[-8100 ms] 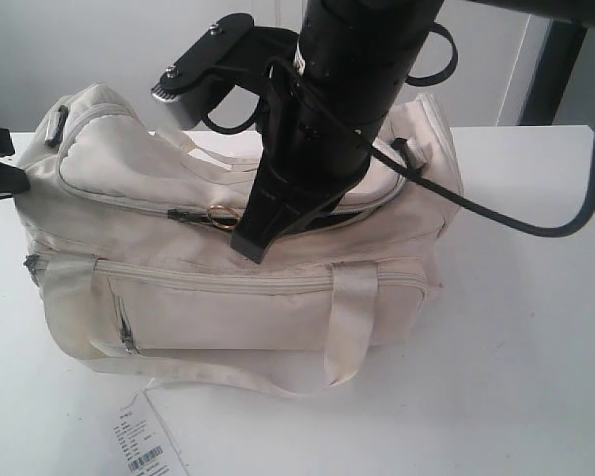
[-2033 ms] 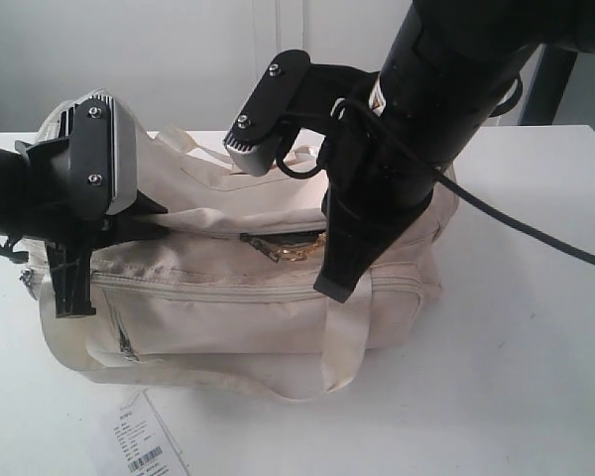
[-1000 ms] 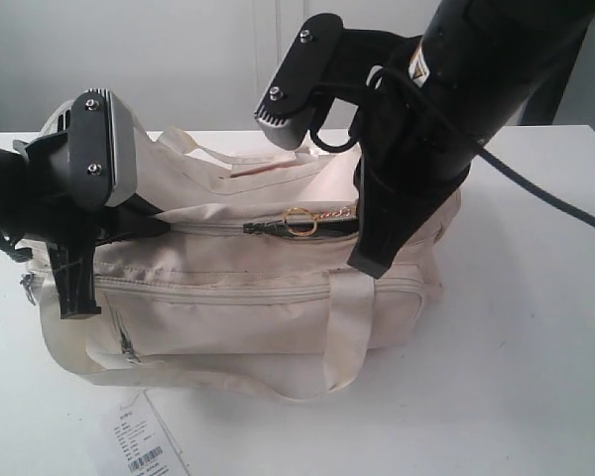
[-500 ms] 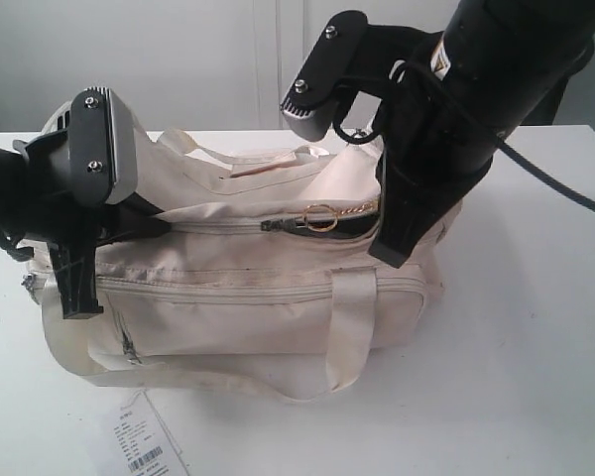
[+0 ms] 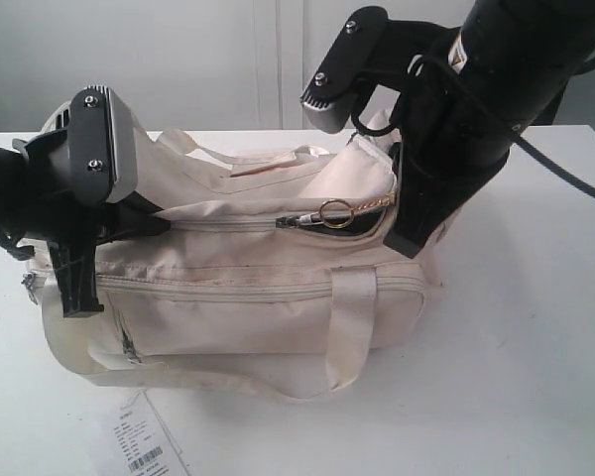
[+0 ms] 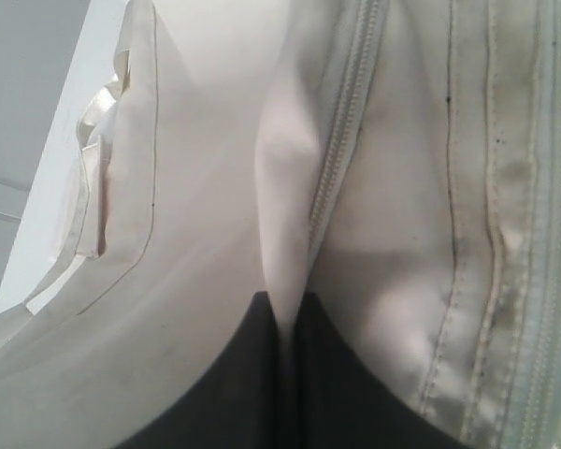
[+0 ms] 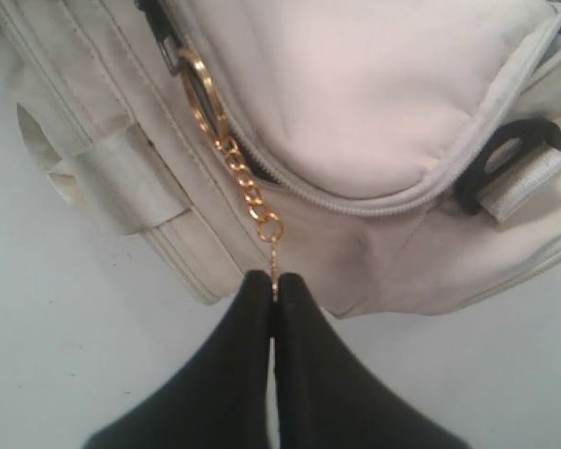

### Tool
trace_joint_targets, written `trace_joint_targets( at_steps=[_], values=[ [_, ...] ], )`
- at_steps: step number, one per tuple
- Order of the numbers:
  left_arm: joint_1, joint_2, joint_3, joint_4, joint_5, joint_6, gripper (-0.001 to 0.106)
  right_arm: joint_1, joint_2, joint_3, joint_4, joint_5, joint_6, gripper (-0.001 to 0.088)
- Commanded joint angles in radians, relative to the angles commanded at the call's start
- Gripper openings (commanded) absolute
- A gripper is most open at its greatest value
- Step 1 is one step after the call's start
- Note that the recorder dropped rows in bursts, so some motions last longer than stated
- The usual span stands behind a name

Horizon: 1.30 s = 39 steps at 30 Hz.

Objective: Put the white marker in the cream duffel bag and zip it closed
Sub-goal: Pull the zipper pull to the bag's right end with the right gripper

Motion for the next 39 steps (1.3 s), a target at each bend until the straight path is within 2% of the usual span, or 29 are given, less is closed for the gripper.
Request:
trace_joint_targets(
  at_steps=[7,15,23,30,39],
  values=[
    [0.000,0.000,0.000,0.000,0.000,0.000,0.000,-0.002,0.000,0.000,-0.019,0.004,0.002,0.0000],
    [0.000,0.000,0.000,0.000,0.000,0.000,0.000,-0.051,0.000,0.000,-0.017,0.002,0.002,0.0000],
    [0.000,0.000,0.000,0.000,0.000,0.000,0.000,-0.061,0.000,0.000,-0.023,-0.002,0.002,0.0000],
    [0.000,0.000,0.000,0.000,-0.003,0.000,0.000,-0.117,0.000,0.000,-0.025,-0.016,0.002,0.0000],
    [0.000,-0.011,0.000,0.000,-0.002,0.000,0.000,-0.120,0.000,0.000,-0.055,-0.025,0.002,0.0000]
  ],
)
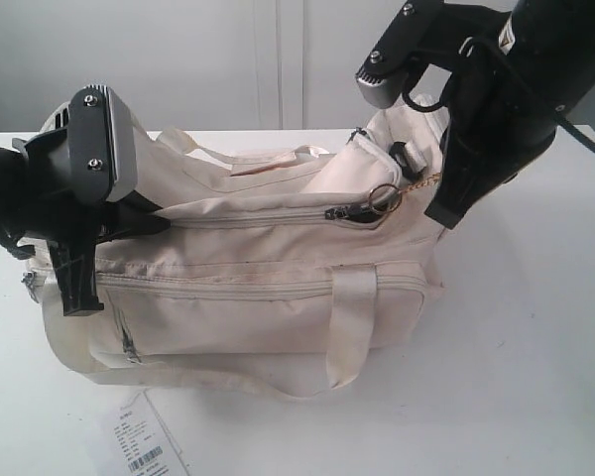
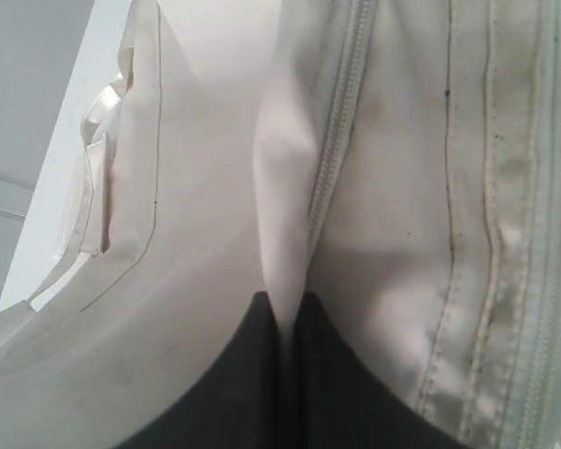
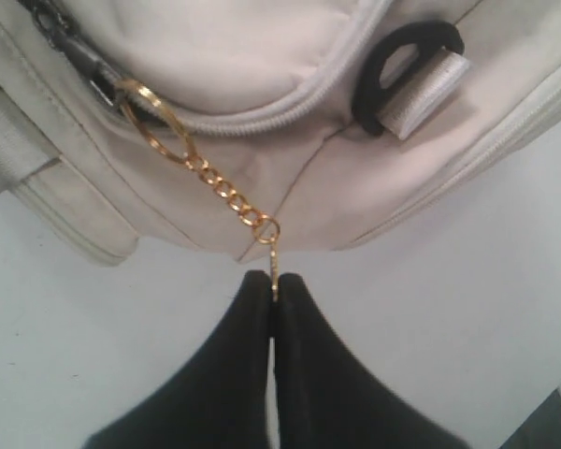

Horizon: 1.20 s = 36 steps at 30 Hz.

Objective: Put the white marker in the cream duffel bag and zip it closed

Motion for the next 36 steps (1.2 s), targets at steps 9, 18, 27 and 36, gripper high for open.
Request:
trace_joint_targets(
  at_steps=[9,18,27,36],
  values=[
    [0.000,-0.004,0.000,0.000,0.002,0.000,0.000,-0.036,0.000,0.000,-0.006,-0.010,0.003,0.0000],
    [0.000,-0.004,0.000,0.000,0.002,0.000,0.000,-0.062,0.000,0.000,0.000,-0.068,0.008,0.0000],
    [0.000,-0.004,0.000,0.000,0.002,0.000,0.000,-0.114,0.000,0.000,-0.009,-0.087,0.013,0.0000],
    [0.000,-0.010,0.000,0.000,0.000,-0.035,0.073,-0.120,0.000,0.000,0.041,-0.097,0.017,0.0000]
  ],
)
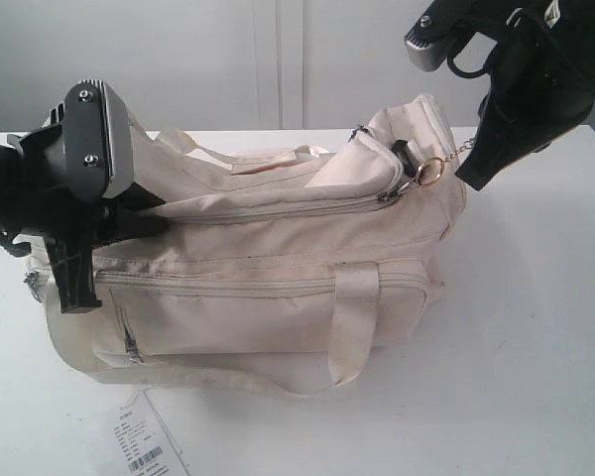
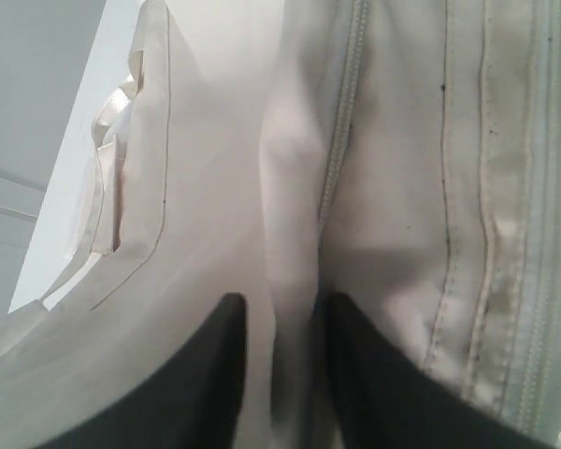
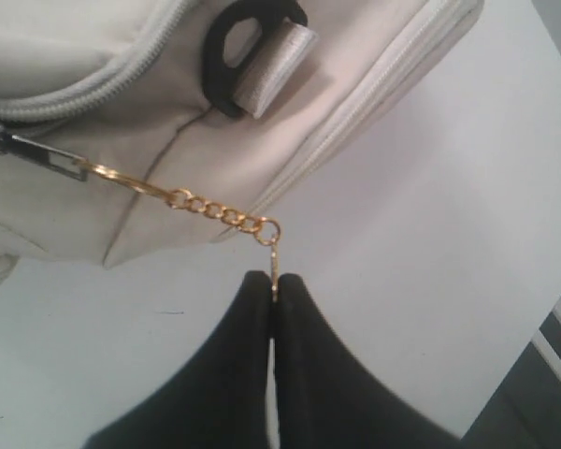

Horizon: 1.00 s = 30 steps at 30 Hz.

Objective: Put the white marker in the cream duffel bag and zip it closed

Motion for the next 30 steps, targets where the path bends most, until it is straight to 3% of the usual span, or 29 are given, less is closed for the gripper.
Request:
trace_joint_targets(
  at_steps=[2,8,11,15,18,21,24,30],
  values=[
    [0.000,-0.003,0.000,0.000,0.000,-0.094,0.085,0.000,0.000,0.000,0.004,0.000,0.000,0.0000],
    [0.000,-0.106,0.000,-0.006,0.002,-0.259,0.085,0.000,0.000,0.000,0.022,0.000,0.000,0.0000],
    [0.000,-0.148,0.000,-0.121,0.041,-0.360,0.085,0.000,0.000,0.000,0.022,0.000,0.000,0.0000],
    [0.000,-0.124,0.000,-0.320,0.254,-0.238,0.080,0.000,0.000,0.000,0.022,0.000,0.000,0.0000],
    [-0.008,-0.099,0.000,-0.485,0.317,-0.133,0.078,0.000,0.000,0.000,0.022,0.000,0.000,0.0000],
    [-0.055,-0.085,0.000,-0.621,0.282,0.007,0.077,0.000,0.000,0.000,0.022,0.000,0.000,0.0000],
    [-0.129,-0.064,-0.001,-0.668,0.205,0.108,0.077,0.000,0.000,0.000,0.022,-0.003,0.005,0.0000],
    [-0.263,0.016,-0.025,-0.668,0.019,0.117,0.076,0.000,0.000,0.000,0.022,-0.006,0.010,0.0000]
  ],
)
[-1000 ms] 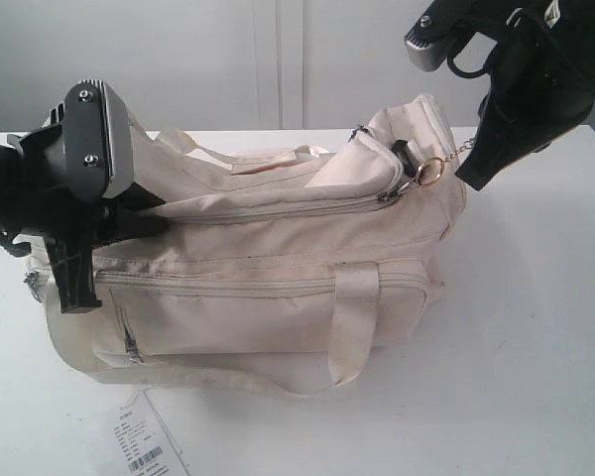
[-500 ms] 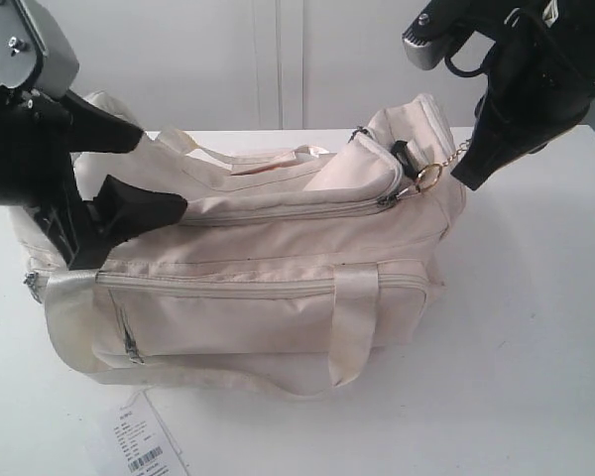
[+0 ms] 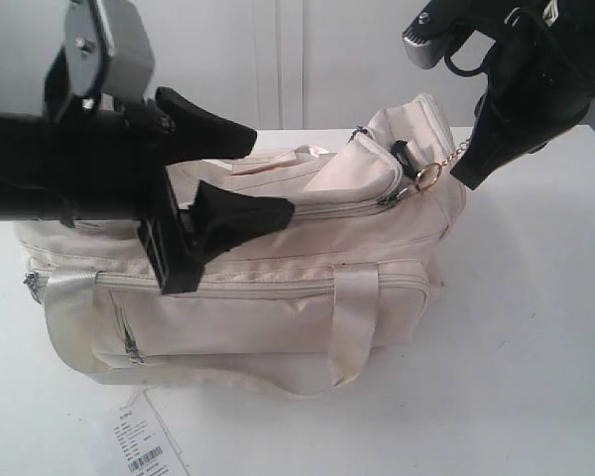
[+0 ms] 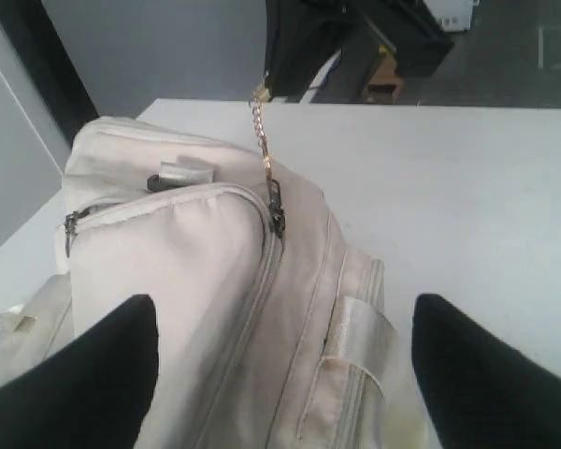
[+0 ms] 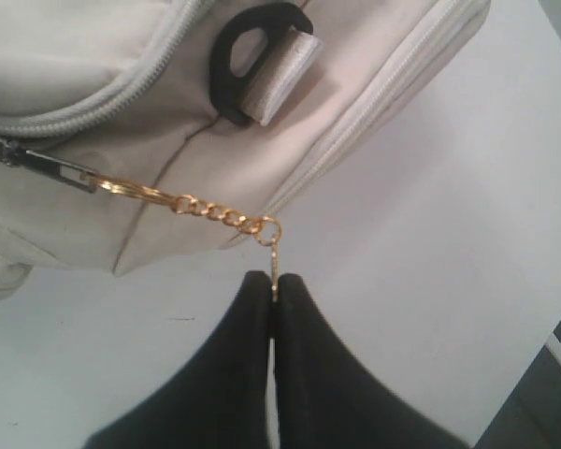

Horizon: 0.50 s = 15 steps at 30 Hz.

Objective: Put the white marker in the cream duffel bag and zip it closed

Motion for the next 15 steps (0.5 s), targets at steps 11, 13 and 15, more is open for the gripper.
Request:
trace_joint_targets(
  at_steps=[11,13,15],
  values=[
    [-0.111,0.163,-0.190,0.003,-0.123,-0.004,0.068,0.000,0.000,0.002,0.000,0.003,0.000,0.0000],
    [-0.111,0.193,-0.215,0.018,-0.133,-0.004,0.064,0.000,0.000,0.002,0.000,0.003,0.000,0.0000],
    [-0.111,0.219,-0.230,0.018,-0.129,-0.011,0.065,0.000,0.000,0.002,0.000,0.003,0.000,0.0000]
  ],
)
